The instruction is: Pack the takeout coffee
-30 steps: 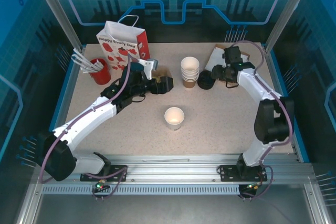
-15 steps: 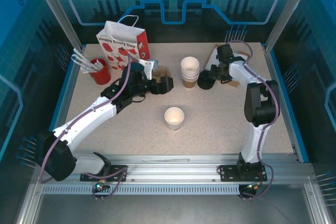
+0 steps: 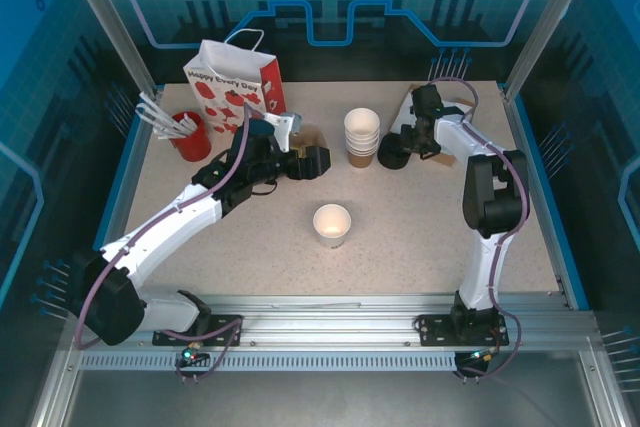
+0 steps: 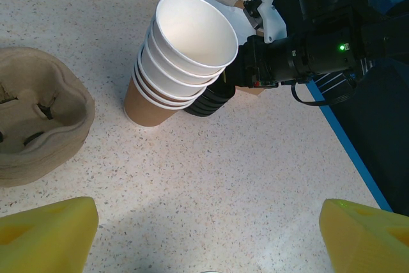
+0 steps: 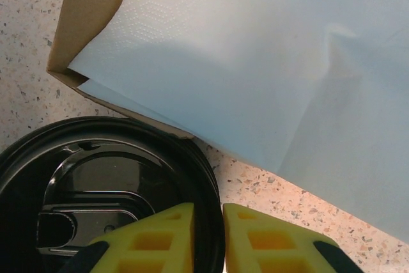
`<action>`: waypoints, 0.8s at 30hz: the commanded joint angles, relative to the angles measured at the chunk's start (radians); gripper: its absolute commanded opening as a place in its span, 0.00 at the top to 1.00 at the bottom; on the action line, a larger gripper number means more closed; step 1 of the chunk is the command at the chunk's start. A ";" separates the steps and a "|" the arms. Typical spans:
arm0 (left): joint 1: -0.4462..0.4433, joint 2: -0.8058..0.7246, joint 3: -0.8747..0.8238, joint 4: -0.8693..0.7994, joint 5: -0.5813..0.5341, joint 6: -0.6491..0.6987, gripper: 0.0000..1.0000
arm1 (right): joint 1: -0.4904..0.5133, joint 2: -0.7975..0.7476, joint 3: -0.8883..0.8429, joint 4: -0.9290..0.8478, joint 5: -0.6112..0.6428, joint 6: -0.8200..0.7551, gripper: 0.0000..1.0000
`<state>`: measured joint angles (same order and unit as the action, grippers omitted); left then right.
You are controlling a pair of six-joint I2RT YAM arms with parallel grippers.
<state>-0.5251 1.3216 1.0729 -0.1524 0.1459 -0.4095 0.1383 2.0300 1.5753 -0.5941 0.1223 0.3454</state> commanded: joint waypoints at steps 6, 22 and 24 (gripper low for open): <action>-0.009 -0.002 0.015 -0.010 -0.018 0.022 0.09 | 0.004 -0.002 0.031 -0.030 -0.010 -0.014 0.83; -0.008 -0.021 0.005 -0.005 -0.031 0.021 0.09 | -0.005 -0.129 0.022 -0.058 -0.027 -0.019 0.84; -0.009 -0.027 0.005 -0.005 -0.034 0.018 0.09 | -0.010 -0.148 0.016 -0.061 -0.029 -0.017 0.85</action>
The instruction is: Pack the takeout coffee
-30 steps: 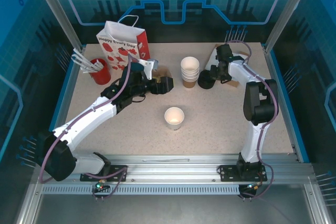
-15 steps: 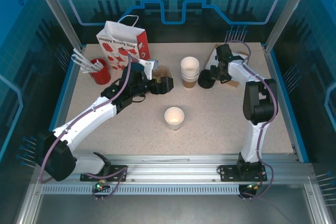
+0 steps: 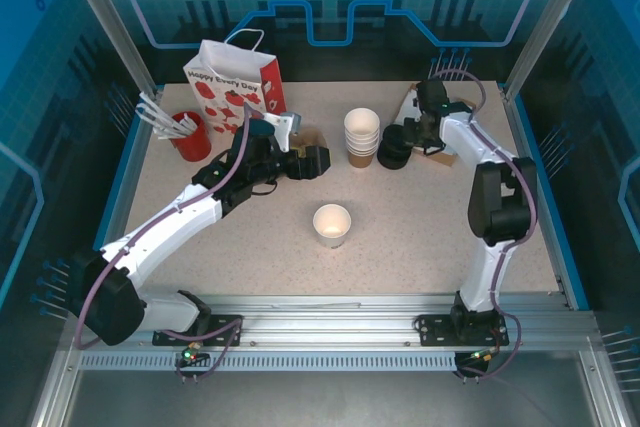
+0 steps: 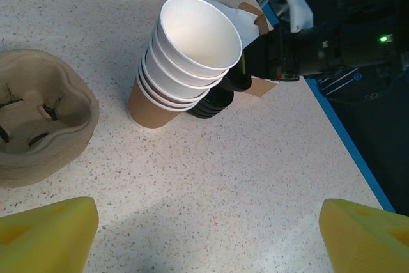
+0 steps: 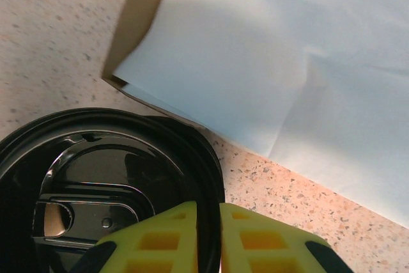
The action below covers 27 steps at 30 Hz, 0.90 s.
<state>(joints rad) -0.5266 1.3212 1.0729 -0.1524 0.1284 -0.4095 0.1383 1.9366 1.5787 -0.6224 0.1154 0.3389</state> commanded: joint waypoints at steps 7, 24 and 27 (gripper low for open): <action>-0.006 -0.083 -0.012 0.020 -0.029 -0.047 0.09 | -0.064 -0.302 -0.132 0.028 -0.158 0.044 0.86; -0.011 -0.129 -0.128 0.704 0.132 -0.674 0.04 | 0.241 -0.746 -0.522 0.796 -0.529 0.661 0.86; -0.020 -0.105 -0.129 0.757 0.133 -0.729 0.03 | 0.275 -0.729 -0.550 0.886 -0.539 0.718 0.86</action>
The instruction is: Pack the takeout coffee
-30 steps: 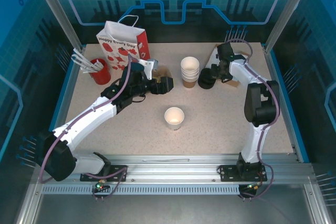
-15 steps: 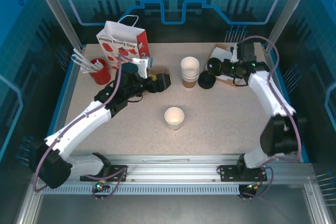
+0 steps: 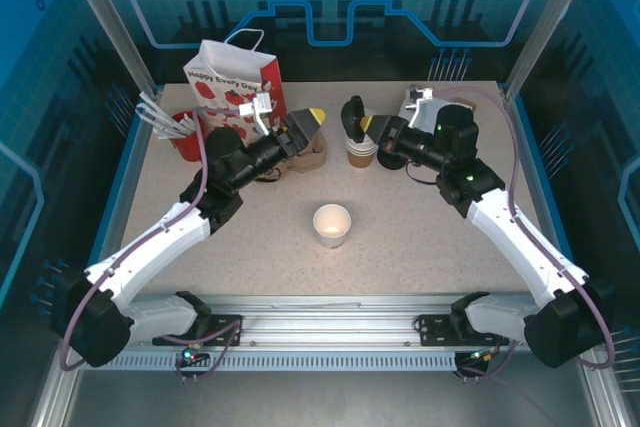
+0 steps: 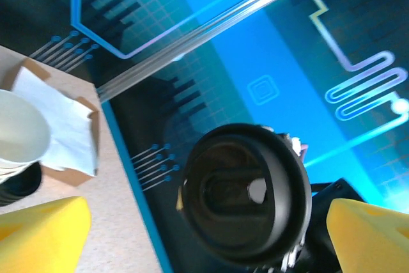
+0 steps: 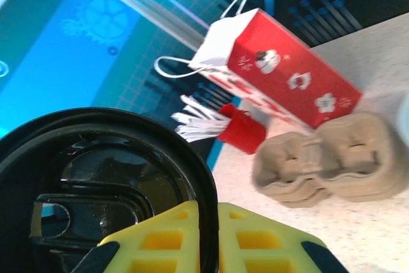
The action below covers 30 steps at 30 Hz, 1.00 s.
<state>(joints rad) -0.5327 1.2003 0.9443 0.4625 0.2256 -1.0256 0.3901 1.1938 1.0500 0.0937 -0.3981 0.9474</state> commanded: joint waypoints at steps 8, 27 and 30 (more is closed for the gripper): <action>-0.029 0.065 -0.008 0.218 0.032 -0.186 0.03 | 0.083 0.073 -0.034 0.297 -0.046 0.174 0.86; -0.041 0.117 -0.025 0.339 0.037 -0.274 0.11 | 0.115 0.121 -0.056 0.426 -0.041 0.274 0.86; -0.042 0.116 -0.030 0.342 0.030 -0.275 0.14 | 0.115 0.124 -0.055 0.424 -0.039 0.274 0.86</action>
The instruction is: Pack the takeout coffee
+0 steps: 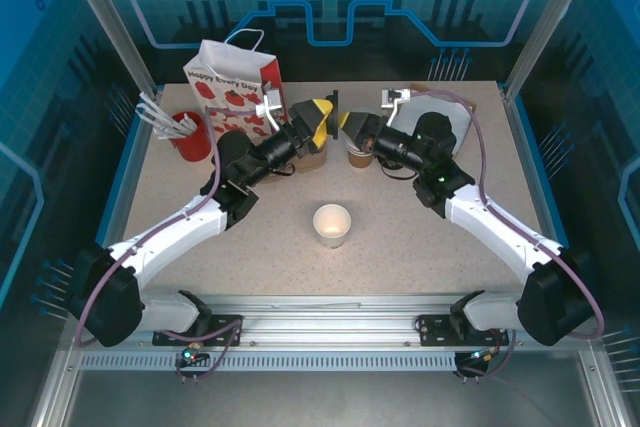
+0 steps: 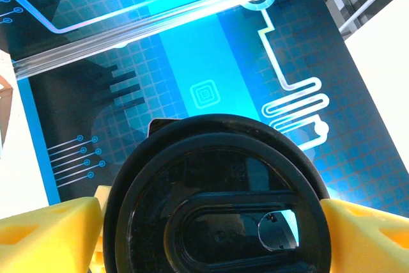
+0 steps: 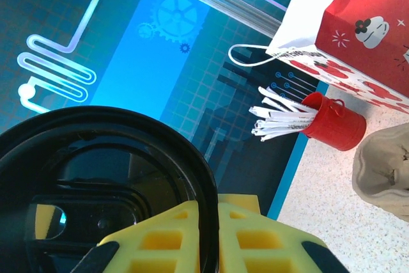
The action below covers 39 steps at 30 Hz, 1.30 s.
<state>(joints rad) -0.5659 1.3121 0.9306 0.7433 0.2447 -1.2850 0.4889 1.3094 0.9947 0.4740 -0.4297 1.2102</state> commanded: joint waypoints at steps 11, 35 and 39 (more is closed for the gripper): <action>-0.009 -0.013 -0.042 0.064 -0.011 -0.005 0.27 | 0.016 0.012 -0.003 0.037 0.005 0.007 0.84; -0.145 -0.280 -0.158 -0.778 -0.295 0.852 0.29 | -0.076 -0.189 0.174 -1.161 0.382 -0.935 0.15; -0.242 -0.227 -0.131 -0.895 -0.391 0.991 0.29 | -0.125 -0.210 0.128 -1.190 0.418 -0.947 0.15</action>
<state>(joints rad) -0.7624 1.0565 0.7631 0.0296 -0.0402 -0.5068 0.3969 1.1133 1.1511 -0.5690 -0.0971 0.3637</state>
